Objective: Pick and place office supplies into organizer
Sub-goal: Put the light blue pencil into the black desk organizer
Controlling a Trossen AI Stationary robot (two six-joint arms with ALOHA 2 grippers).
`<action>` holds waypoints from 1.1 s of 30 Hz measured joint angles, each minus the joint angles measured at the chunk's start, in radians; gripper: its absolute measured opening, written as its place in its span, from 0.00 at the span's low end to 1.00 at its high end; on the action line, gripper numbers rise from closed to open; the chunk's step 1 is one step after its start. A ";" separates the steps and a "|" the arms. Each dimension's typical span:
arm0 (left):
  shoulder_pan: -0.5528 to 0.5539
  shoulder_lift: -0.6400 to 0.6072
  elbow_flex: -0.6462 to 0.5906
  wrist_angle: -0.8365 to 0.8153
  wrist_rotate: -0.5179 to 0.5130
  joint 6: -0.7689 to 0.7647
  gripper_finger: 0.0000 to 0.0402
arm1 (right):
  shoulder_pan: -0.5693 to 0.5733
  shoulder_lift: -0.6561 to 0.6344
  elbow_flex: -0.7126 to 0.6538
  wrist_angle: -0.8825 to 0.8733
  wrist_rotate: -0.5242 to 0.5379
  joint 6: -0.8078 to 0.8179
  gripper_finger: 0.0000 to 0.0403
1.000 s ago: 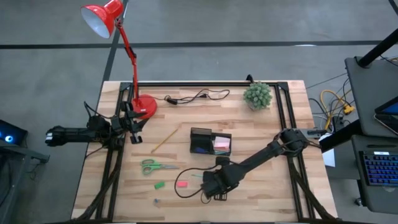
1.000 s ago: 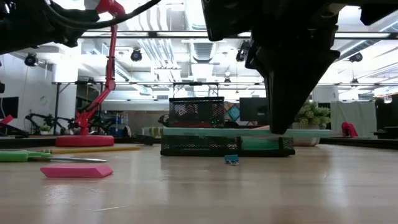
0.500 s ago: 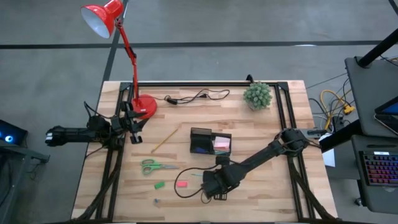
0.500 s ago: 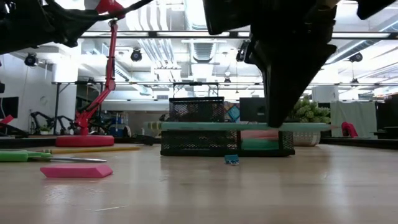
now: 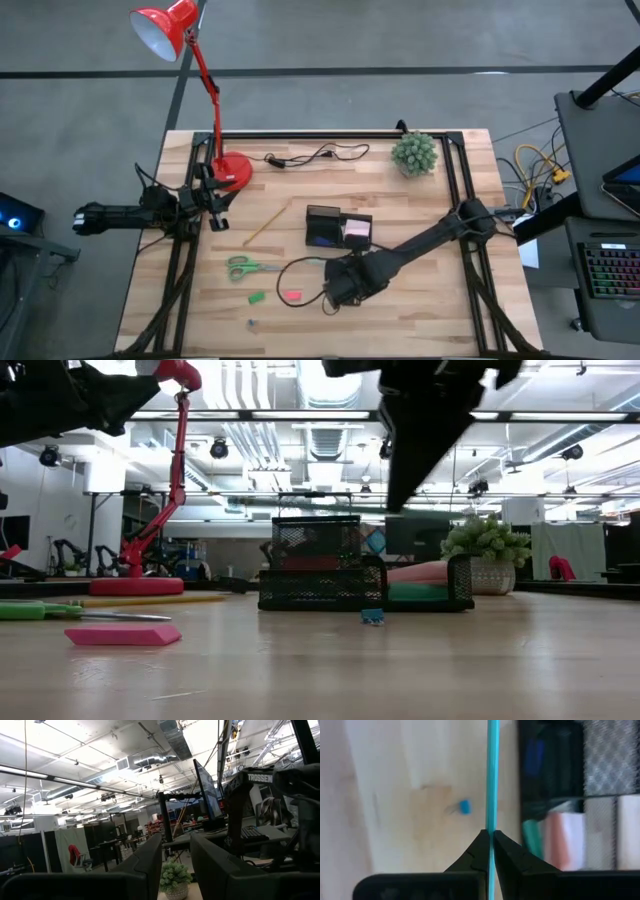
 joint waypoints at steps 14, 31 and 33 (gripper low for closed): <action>0.000 0.000 0.000 -0.001 0.000 0.000 0.22 | -0.125 -0.122 0.001 -0.150 0.059 -0.072 0.03; 0.000 -0.001 0.000 0.000 0.000 0.000 0.22 | -0.233 -0.186 0.001 -0.356 -0.030 -0.171 0.03; 0.000 -0.001 0.000 0.000 0.000 0.000 0.22 | -0.242 -0.186 0.001 -0.375 -0.030 -0.180 0.03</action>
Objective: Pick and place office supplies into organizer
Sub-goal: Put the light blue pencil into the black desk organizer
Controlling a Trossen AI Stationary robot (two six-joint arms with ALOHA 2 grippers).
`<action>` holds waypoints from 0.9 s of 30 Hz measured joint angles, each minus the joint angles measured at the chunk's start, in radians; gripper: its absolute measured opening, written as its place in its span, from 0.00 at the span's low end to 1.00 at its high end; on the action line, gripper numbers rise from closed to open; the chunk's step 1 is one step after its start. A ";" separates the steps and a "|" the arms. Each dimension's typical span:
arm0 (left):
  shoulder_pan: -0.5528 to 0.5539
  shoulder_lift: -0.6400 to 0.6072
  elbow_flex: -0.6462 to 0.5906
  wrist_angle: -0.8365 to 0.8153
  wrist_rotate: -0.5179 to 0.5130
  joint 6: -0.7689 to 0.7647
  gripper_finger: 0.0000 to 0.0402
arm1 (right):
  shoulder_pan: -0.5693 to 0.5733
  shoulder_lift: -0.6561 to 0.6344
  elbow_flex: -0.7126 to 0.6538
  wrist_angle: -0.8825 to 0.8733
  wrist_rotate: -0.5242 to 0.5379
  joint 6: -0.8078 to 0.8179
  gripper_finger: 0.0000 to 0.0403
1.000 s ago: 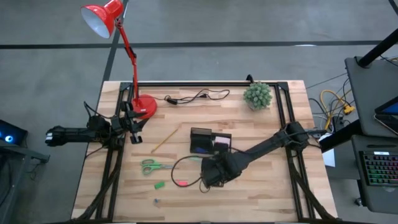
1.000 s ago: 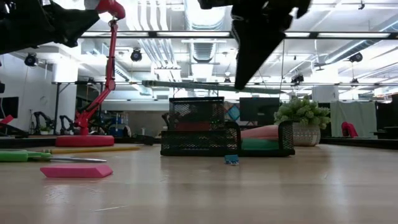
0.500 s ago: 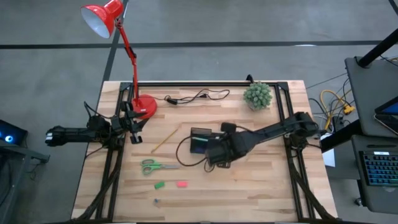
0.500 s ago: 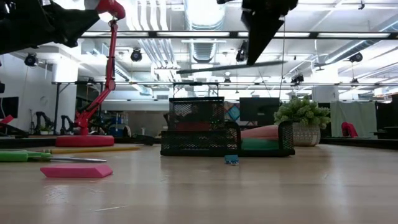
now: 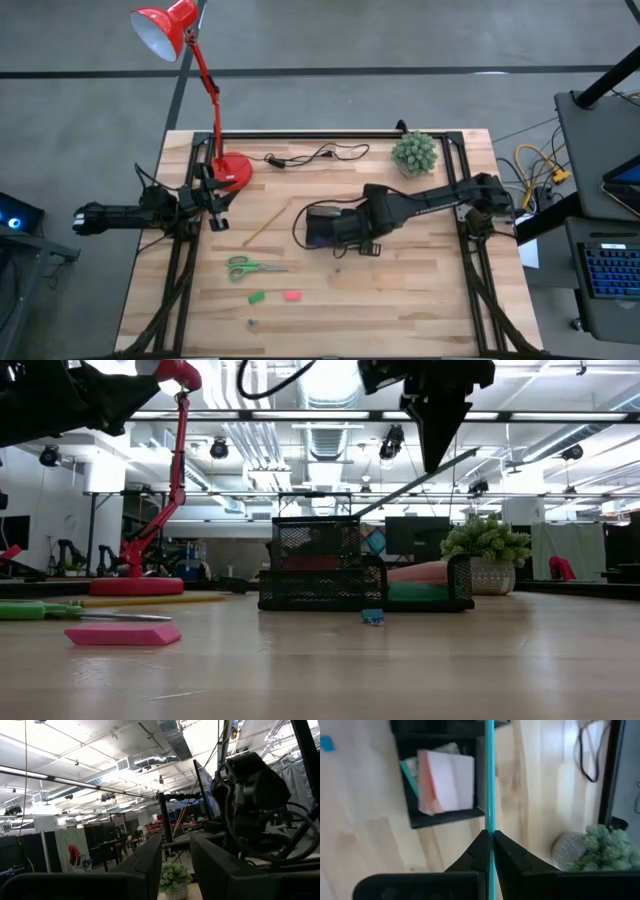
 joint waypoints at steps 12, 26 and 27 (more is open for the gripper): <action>0.000 0.001 0.000 0.000 0.000 0.000 0.22 | -0.021 0.000 0.000 -0.006 -0.001 -0.071 0.03; 0.000 0.001 0.000 0.000 0.000 0.000 0.22 | -0.041 0.006 0.187 0.023 0.027 -0.171 0.03; 0.000 0.001 0.000 0.000 0.000 0.000 0.22 | -0.041 0.006 0.202 0.026 0.035 -0.171 0.03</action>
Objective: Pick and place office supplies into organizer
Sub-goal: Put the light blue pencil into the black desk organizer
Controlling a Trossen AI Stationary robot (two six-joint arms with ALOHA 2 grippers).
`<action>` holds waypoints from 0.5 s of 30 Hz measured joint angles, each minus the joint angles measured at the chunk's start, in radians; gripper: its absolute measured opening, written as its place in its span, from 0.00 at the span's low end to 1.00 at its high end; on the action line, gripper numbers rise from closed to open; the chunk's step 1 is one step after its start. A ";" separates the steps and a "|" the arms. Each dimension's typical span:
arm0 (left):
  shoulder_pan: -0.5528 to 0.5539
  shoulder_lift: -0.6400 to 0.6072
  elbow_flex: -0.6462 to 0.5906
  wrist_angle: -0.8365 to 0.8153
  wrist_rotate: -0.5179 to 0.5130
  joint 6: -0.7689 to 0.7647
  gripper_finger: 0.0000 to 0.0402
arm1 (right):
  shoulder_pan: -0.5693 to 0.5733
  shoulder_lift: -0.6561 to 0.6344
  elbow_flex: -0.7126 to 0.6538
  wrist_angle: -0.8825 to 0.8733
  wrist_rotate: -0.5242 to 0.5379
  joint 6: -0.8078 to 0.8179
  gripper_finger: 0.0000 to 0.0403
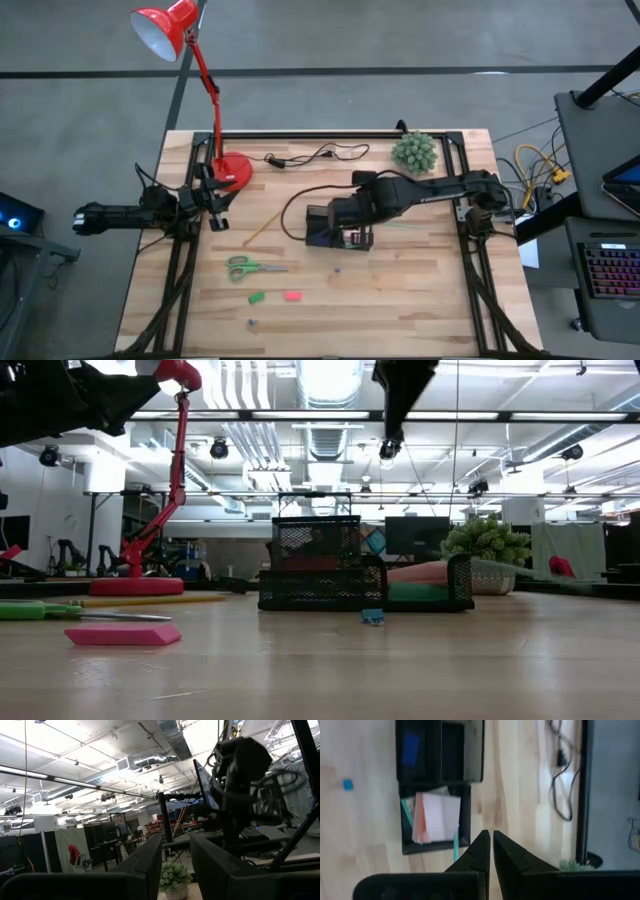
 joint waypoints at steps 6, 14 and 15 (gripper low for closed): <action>0.000 0.000 0.000 0.000 0.000 0.000 0.22 | 0.001 0.000 0.079 -0.001 -0.008 0.002 0.03; 0.000 0.000 0.000 0.000 0.000 0.000 0.22 | 0.005 0.000 0.118 -0.060 -0.018 0.016 0.03; 0.000 0.000 0.000 0.000 0.000 0.000 0.22 | 0.007 0.000 0.112 -0.073 -0.040 0.000 0.04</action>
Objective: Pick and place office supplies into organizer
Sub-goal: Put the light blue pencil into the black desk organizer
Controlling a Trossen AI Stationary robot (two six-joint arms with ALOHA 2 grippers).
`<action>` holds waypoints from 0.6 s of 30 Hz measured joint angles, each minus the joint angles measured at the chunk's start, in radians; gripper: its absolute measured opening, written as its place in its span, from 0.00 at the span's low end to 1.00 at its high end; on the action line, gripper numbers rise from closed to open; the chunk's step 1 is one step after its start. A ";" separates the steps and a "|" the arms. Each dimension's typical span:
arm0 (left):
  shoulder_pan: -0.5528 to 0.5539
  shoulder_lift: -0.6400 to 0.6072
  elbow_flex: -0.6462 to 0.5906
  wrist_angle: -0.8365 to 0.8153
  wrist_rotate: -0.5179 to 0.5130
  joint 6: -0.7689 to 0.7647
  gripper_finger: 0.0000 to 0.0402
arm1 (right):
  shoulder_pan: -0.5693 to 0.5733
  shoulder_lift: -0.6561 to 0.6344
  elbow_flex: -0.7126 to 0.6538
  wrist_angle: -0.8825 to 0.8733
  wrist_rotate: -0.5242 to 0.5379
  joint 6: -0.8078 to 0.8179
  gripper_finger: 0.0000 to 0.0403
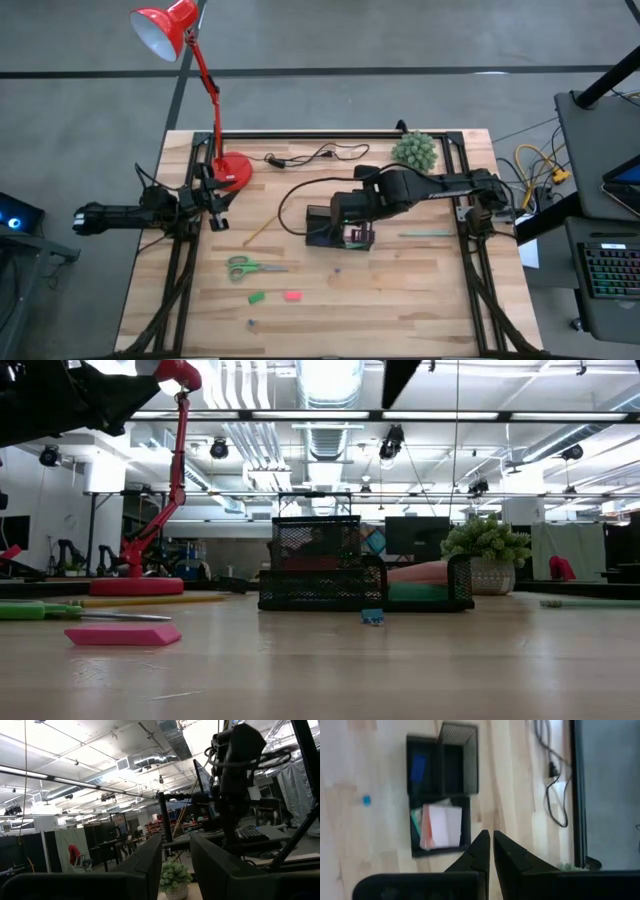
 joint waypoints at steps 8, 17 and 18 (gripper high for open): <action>0.000 0.000 0.000 -0.004 0.000 0.000 0.22 | 0.029 -0.034 -0.128 -0.043 -0.124 0.039 0.29; 0.000 0.000 0.000 -0.010 0.000 0.000 0.22 | 0.046 -0.196 -0.455 -0.046 -0.099 0.262 0.54; 0.000 0.000 0.000 -0.010 0.000 0.000 0.22 | 0.053 -0.223 -0.504 -0.048 -0.100 0.277 0.55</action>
